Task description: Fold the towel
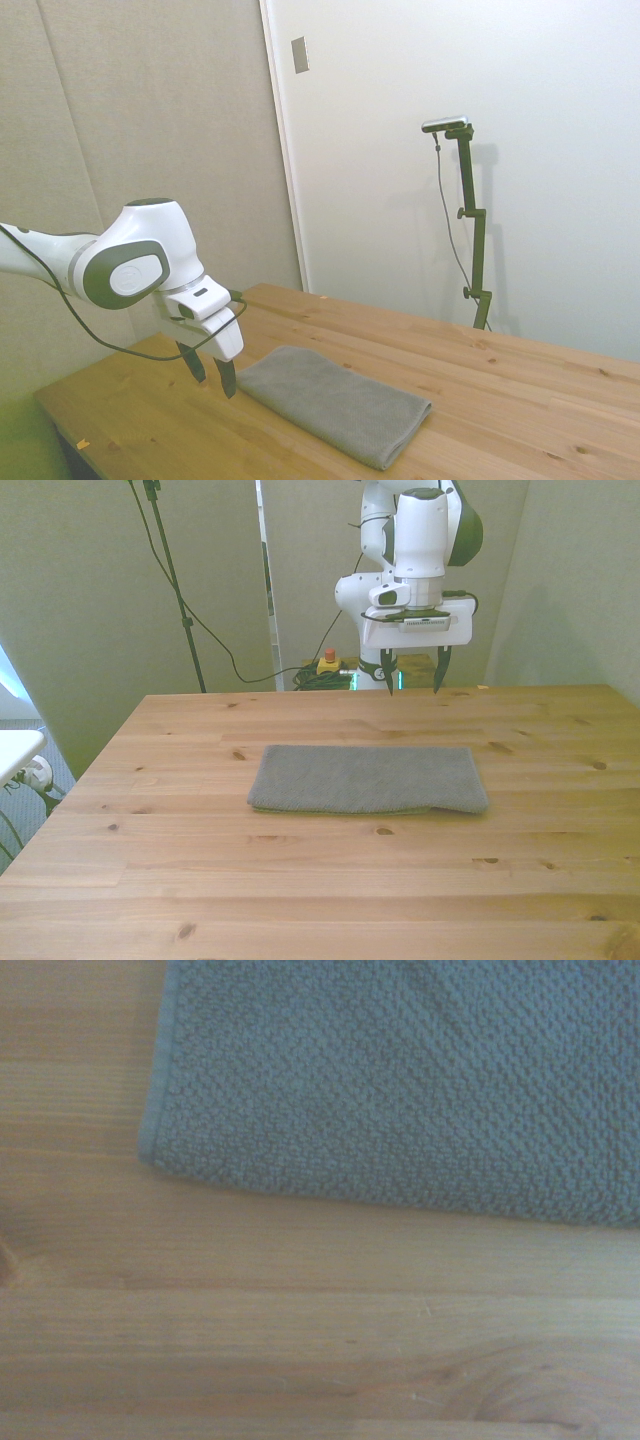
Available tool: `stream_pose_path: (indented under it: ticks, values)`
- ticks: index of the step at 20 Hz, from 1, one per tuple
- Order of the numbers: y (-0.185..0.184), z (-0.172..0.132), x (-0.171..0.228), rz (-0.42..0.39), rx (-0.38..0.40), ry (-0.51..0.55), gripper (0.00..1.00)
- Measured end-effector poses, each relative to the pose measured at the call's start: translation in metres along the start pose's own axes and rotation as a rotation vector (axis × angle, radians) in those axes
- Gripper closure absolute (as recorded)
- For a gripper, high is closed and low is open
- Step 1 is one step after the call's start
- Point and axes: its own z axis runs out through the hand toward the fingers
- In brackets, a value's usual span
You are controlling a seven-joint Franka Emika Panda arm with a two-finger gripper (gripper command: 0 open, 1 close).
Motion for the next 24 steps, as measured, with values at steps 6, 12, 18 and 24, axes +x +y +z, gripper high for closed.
stream_pose_path:
  ticks: [6,12,18,24]
  values:
    - [-0.01,-0.017,0.025,0.033,0.037,0.016,0.0]
    - [-0.073,-0.005,0.063,0.077,-0.024,0.095,0.0]
    - [-0.164,0.036,0.047,0.074,-0.2,0.345,0.0]
    - [-0.218,0.065,-0.012,0.058,-0.338,0.432,0.0]
